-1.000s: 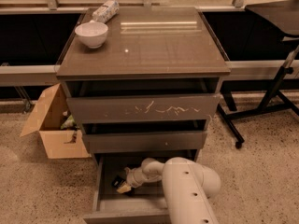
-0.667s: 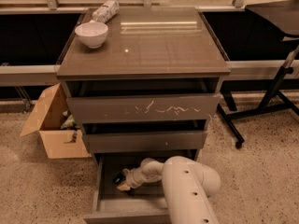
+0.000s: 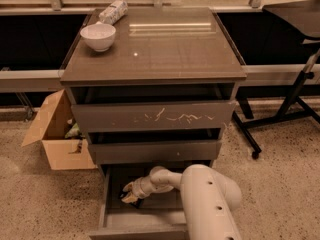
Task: Pick rxbar chocolate from bottom drawer and place on counter
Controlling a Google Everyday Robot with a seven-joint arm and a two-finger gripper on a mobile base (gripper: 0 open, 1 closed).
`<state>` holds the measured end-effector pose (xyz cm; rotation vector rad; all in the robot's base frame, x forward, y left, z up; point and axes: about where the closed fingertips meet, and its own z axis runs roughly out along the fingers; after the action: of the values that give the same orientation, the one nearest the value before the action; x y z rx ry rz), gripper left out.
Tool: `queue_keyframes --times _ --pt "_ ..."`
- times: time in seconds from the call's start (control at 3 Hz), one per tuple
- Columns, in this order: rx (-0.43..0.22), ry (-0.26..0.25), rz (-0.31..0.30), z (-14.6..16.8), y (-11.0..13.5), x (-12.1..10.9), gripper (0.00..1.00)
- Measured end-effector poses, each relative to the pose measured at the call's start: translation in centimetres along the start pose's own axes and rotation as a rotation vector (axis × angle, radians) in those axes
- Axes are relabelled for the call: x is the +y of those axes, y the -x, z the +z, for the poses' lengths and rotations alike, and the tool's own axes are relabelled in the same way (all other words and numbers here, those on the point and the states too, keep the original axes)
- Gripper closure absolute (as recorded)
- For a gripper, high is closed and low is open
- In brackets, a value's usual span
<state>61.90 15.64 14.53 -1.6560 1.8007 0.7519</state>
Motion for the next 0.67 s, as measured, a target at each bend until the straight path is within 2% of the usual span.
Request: queue_keyframes --times 0.33,0.67 --pt "-0.06 0.01 -0.123 -2.8 3.2 0.6 1.0" --pt "-0.097 0.019 -0.217 -6.1 5.0 1.2 1.0"
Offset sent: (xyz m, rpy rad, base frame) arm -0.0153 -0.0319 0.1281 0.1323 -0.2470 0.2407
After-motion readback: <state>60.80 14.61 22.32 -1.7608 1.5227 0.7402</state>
